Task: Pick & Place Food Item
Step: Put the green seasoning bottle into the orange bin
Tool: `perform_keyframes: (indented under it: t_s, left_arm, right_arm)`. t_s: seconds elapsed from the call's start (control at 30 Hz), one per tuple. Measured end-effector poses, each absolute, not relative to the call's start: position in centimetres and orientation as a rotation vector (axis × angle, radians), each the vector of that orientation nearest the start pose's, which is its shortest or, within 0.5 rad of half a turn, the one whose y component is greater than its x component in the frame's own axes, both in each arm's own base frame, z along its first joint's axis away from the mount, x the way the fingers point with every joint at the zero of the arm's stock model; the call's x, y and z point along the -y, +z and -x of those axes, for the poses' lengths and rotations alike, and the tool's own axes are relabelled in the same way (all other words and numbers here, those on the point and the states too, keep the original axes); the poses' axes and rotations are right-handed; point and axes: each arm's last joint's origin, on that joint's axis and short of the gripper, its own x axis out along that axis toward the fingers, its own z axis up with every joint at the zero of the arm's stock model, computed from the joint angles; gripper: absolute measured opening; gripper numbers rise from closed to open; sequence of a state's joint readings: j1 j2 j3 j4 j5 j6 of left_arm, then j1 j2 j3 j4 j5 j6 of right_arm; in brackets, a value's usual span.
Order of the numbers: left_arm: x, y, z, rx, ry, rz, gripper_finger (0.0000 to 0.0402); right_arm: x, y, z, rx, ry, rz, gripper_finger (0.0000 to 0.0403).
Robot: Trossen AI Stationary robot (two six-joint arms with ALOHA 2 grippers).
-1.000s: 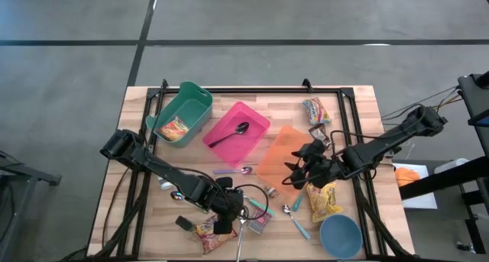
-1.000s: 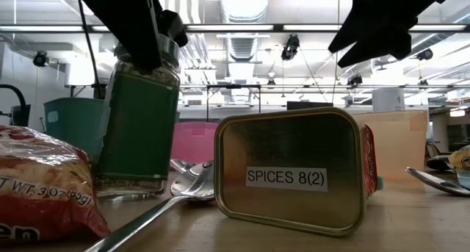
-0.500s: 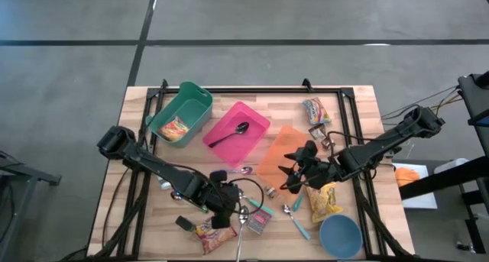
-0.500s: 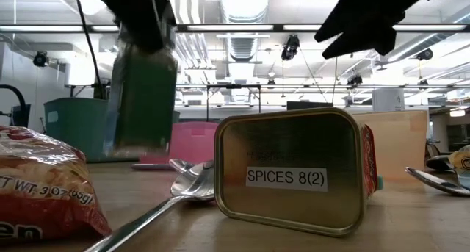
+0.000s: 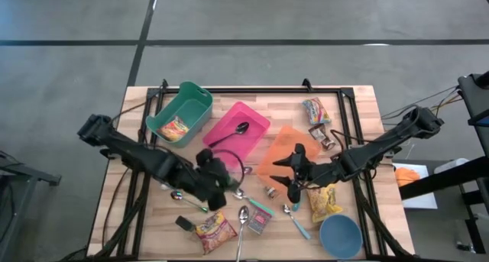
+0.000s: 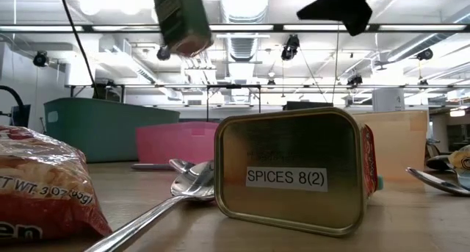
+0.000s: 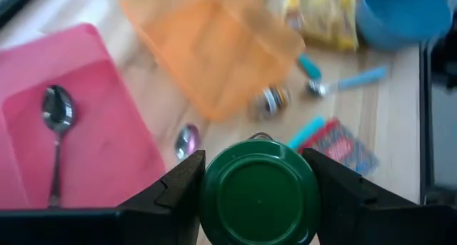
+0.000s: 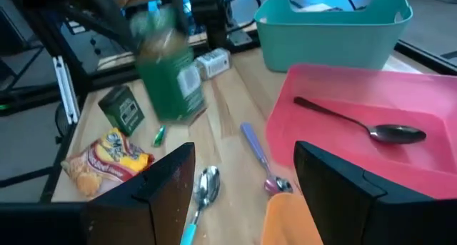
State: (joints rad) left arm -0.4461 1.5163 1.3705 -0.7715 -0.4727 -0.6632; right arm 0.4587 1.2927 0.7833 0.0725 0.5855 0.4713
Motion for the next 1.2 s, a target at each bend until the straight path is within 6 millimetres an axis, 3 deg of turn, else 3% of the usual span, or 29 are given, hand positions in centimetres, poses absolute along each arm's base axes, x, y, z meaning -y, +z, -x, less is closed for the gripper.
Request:
perform_keyframes:
  t_s: [0.13,0.37,0.7,0.87,1.2]
  left_arm:
    - [10.7,32.4,-29.2,-0.720,0.332,0.272,0.0189]
    - [8.4,32.8,-30.5,-0.669,0.352,0.374,0.0189]
    - [8.1,33.1,-30.5,-0.669,0.326,0.365,0.0189]
    - [8.1,33.1,-30.4,-0.678,0.315,0.360,0.0189]
    - [8.2,33.2,-30.5,-0.664,0.303,0.371,0.0189]
  right_arm:
    - [-11.4,25.2,-26.8,-0.319,-0.225,-0.236,0.0235]
    - [-13.5,26.5,-31.1,-0.308,-0.297,-0.052,0.0235]
    - [-15.7,26.1,-36.0,-0.465,-0.433,0.100,0.0235]
    - [-16.3,26.1,-36.9,-0.462,-0.437,0.108,0.0235]
    - [-16.2,26.3,-36.6,-0.428,-0.519,0.100,0.0235]
